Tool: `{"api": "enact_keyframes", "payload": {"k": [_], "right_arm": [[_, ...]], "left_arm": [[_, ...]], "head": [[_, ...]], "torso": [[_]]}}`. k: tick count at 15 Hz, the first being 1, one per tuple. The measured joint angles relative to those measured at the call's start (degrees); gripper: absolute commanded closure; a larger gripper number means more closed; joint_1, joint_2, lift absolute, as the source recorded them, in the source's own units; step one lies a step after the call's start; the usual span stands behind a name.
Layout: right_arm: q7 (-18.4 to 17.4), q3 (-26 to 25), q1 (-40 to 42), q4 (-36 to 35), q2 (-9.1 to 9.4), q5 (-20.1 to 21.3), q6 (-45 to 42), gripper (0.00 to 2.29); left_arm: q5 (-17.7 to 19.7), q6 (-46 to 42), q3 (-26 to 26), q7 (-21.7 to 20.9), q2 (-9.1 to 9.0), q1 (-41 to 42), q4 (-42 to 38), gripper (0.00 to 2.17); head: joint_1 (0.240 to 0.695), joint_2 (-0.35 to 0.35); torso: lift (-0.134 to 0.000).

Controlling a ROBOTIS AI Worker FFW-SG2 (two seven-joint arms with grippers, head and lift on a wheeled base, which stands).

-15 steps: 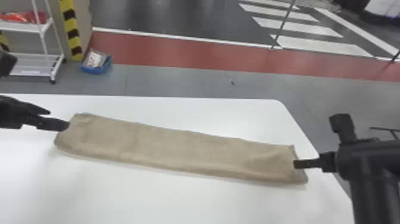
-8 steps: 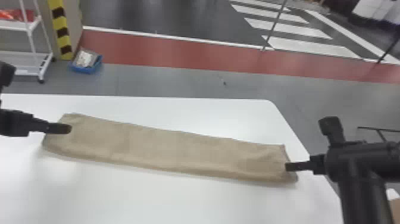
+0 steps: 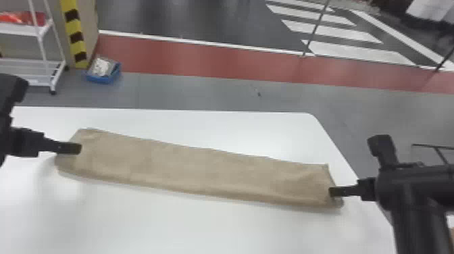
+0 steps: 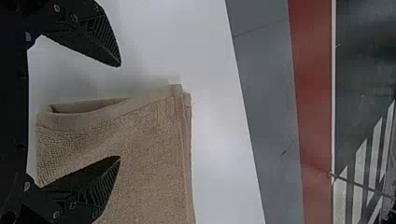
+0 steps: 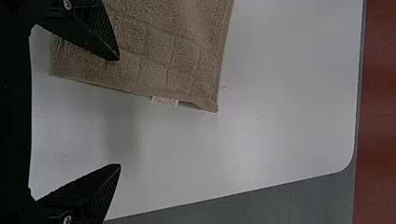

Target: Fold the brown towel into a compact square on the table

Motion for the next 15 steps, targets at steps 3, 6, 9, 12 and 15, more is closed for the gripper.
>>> {"api": "enact_keyframes", "payload": {"k": [3, 6, 9, 12, 15], "right_arm": [[0.0, 0.05, -0.05, 0.01, 0.08, 0.0, 0.1, 0.06], [0.08, -0.27, 0.19, 0.01, 0.06, -0.08, 0.09, 0.06], [0.09, -0.5, 0.28, 0.01, 0.02, -0.09, 0.12, 0.06], [0.02, -0.55, 0.31, 0.01, 0.02, -0.08, 0.09, 0.06], [-0.02, -0.59, 0.32, 0.12, 0.02, -0.02, 0.02, 0.06]], "left_arm": [[-0.15, 0.09, -0.07, 0.06, -0.34, -0.46, 1.54, 0.21], [-0.28, 0.19, -0.85, -0.18, -0.44, -1.27, 3.97, 0.41], [-0.38, 0.24, -0.95, -1.92, -0.4, -1.48, 4.27, 1.02], [0.02, 0.93, -0.73, -4.75, -0.29, -1.39, 4.25, 1.81], [0.58, 3.41, -0.15, -8.47, 0.27, -0.85, 3.41, 1.83]], "head": [[0.695, -0.287], [0.695, -0.294], [0.695, -0.301], [0.695, -0.313], [0.695, -0.32]], "torso": [[-0.124], [-0.124], [-0.124], [-0.124], [-0.124]]}}
